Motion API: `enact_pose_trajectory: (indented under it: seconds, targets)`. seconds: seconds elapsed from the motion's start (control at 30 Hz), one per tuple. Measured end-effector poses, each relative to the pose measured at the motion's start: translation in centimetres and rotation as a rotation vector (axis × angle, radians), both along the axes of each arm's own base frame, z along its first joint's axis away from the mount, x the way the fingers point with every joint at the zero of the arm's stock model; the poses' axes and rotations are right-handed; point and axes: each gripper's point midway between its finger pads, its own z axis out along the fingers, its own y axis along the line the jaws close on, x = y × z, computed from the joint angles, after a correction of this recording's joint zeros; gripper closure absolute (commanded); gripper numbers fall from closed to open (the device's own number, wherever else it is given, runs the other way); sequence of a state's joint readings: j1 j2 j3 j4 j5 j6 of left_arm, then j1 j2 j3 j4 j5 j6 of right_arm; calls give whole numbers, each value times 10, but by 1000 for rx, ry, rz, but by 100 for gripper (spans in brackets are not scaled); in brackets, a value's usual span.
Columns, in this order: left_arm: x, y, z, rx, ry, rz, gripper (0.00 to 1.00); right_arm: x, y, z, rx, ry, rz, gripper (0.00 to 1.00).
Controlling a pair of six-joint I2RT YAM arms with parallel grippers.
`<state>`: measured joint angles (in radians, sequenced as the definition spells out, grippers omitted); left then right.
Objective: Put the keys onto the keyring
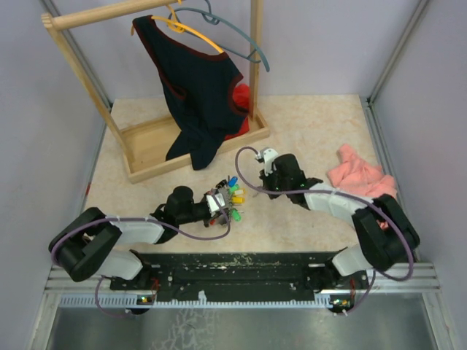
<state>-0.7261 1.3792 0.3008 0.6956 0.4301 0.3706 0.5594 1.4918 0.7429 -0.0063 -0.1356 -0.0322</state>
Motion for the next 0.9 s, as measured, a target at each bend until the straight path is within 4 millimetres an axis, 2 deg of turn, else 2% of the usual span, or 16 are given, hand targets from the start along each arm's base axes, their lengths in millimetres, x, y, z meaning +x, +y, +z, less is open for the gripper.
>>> enact_pose_trajectory:
  seconds: [0.17,0.33,0.47,0.8,0.9]
  targets:
    - [0,0,0,-2,5,5,99,-21,-10,23,55,-85,-36,100]
    - [1,0,0,-3,7,12,99,-33,-19,33,126,-153,-73,100]
    - [1,0,1,-6,8,15,99,-37,-20,22,152,-153,-88,100]
    - [3,0,2,-8,2,20,99,-26,-9,-16,173,-113,-106,100]
    - [3,0,3,-11,-2,22,99,-24,-8,-27,154,-84,-111,90]
